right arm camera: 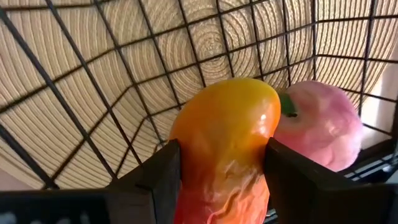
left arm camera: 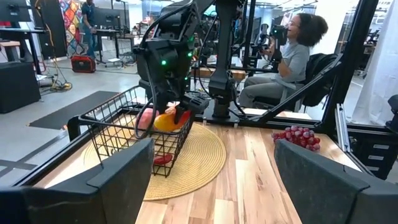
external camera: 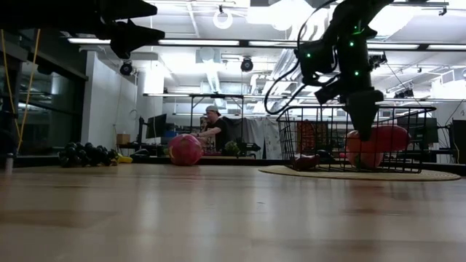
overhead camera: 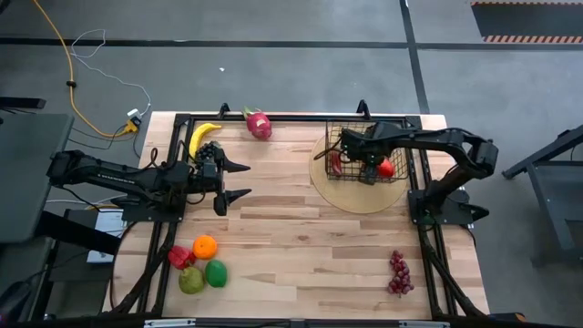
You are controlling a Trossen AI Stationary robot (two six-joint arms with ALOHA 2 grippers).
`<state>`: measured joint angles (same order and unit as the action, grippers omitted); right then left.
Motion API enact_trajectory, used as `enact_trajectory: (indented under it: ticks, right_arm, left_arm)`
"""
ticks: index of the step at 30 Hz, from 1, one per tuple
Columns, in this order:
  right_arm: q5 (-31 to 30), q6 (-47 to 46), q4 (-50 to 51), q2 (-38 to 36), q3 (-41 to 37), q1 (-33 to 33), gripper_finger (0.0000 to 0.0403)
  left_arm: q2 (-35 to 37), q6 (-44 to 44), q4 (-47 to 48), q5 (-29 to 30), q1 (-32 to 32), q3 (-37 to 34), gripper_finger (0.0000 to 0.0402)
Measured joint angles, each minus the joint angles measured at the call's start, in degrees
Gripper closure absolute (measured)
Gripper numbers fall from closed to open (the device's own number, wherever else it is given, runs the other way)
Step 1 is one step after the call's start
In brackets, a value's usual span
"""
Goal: Build produce basket
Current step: Put the mango into the wire basket, then put the black grapes into the wire basket
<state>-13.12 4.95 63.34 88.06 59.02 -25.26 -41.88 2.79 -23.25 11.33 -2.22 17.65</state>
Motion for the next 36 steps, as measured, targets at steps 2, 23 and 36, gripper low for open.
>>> enact_trajectory:
  ticks: [2, 23, 36]
  right_arm:
    - [0.1, -0.7, -0.2, 0.0, 0.0, 0.0, 0.0221]
    - [0.0, -2.4, 1.5, -0.1, 0.0, -3.6, 0.0117]
    - [-1.9, -1.4, -3.0, -13.3, -0.2, -3.7, 0.0091]
  left_arm:
    - [0.0, 0.0, 0.0, 0.0, 0.0, 0.0, 0.0082]
    - [0.0, 0.0, 2.0, 0.0, 0.0, 0.0, 0.0082]
    - [0.0, 0.0, 2.0, 1.2, 0.0, 0.0, 0.0082]
